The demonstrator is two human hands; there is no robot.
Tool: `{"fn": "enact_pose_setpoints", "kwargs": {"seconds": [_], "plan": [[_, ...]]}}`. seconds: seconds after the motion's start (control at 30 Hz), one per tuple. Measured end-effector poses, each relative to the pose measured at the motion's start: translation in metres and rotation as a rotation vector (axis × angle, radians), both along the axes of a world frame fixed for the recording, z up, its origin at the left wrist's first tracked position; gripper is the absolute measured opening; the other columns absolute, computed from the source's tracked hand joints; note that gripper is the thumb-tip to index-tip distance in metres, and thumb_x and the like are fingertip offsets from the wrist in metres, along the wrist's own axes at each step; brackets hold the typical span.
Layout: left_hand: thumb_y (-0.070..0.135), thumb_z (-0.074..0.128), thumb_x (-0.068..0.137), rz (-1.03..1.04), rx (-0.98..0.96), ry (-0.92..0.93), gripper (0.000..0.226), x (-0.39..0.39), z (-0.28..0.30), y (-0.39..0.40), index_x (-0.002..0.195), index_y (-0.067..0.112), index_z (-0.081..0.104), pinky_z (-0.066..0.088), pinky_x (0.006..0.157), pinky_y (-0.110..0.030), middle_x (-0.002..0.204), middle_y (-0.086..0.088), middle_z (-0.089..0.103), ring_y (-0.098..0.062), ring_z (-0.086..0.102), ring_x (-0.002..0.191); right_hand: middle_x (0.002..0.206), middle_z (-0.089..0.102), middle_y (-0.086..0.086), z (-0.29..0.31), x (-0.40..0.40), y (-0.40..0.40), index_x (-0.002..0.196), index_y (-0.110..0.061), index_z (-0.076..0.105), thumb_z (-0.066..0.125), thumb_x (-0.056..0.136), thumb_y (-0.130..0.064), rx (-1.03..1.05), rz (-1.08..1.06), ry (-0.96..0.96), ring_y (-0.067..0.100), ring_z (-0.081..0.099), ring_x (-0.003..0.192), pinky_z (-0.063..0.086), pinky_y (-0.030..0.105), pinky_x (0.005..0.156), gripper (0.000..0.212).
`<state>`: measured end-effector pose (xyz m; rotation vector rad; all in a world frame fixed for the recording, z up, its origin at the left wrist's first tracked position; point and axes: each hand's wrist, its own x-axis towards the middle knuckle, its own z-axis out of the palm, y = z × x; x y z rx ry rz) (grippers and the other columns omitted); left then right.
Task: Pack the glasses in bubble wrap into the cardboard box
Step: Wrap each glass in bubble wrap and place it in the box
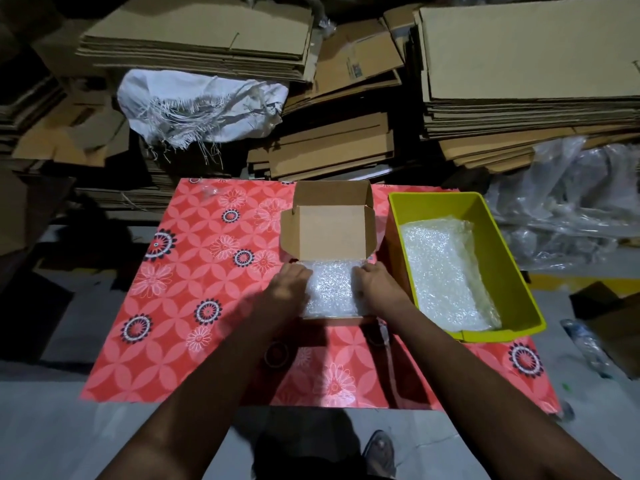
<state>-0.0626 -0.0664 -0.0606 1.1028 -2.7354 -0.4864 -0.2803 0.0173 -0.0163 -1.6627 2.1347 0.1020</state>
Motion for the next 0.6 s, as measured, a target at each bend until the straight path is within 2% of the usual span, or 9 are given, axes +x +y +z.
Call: {"fn": "enact_pose_setpoints", "kwargs": {"seconds": [0.13, 0.23, 0.33, 0.43, 0.6], "plan": [[0.034, 0.075, 0.066, 0.012, -0.214, -0.19, 0.052, -0.001, 0.004, 0.01, 0.115, 0.017, 0.064, 0.036, 0.074, -0.037, 0.106, 0.001, 0.065, -0.026, 0.059, 0.1, 0.134, 0.05, 0.012, 0.0, 0.002, -0.004, 0.132, -0.008, 0.044, 0.059, 0.081, -0.025, 0.047, 0.079, 0.153, 0.033, 0.044, 0.121, 0.042, 0.044, 0.098, 0.055], [0.047, 0.083, 0.058, 0.043, -0.217, -0.27, 0.071, -0.004, 0.005, 0.006, 0.12, 0.02, 0.063, 0.033, 0.075, -0.036, 0.112, 0.007, 0.067, -0.024, 0.059, 0.104, 0.144, 0.037, 0.01, 0.001, 0.0, -0.006, 0.144, -0.008, 0.036, 0.07, 0.08, -0.03, 0.085, 0.154, 0.26, 0.032, 0.036, 0.129, 0.044, 0.045, 0.098, 0.075], [0.048, 0.089, 0.053, 0.046, -0.186, -0.286, 0.08, -0.007, 0.003, 0.003, 0.123, 0.019, 0.061, 0.038, 0.08, -0.038, 0.118, 0.004, 0.066, -0.027, 0.058, 0.108, 0.136, 0.037, 0.014, -0.002, -0.001, -0.009, 0.138, -0.008, 0.042, 0.061, 0.084, -0.031, 0.047, 0.16, 0.312, 0.031, 0.037, 0.122, 0.043, 0.044, 0.095, 0.063], [0.049, 0.091, 0.048, 0.037, -0.178, -0.287, 0.088, -0.009, 0.006, 0.002, 0.124, 0.016, 0.061, 0.046, 0.086, -0.044, 0.121, 0.001, 0.066, -0.032, 0.06, 0.113, 0.129, 0.041, 0.014, -0.006, -0.004, -0.01, 0.127, -0.011, 0.05, 0.048, 0.085, -0.026, 0.018, 0.102, 0.266, 0.031, 0.039, 0.116, 0.042, 0.046, 0.092, 0.044], [0.051, 0.09, 0.049, 0.031, -0.183, -0.315, 0.088, -0.006, 0.009, 0.007, 0.126, 0.017, 0.062, 0.048, 0.078, -0.041, 0.121, 0.002, 0.066, -0.032, 0.062, 0.11, 0.132, 0.038, 0.015, 0.004, -0.011, -0.015, 0.128, -0.006, 0.054, 0.057, 0.085, -0.019, 0.111, 0.132, 0.219, 0.034, 0.04, 0.121, 0.047, 0.048, 0.098, 0.045]]}}
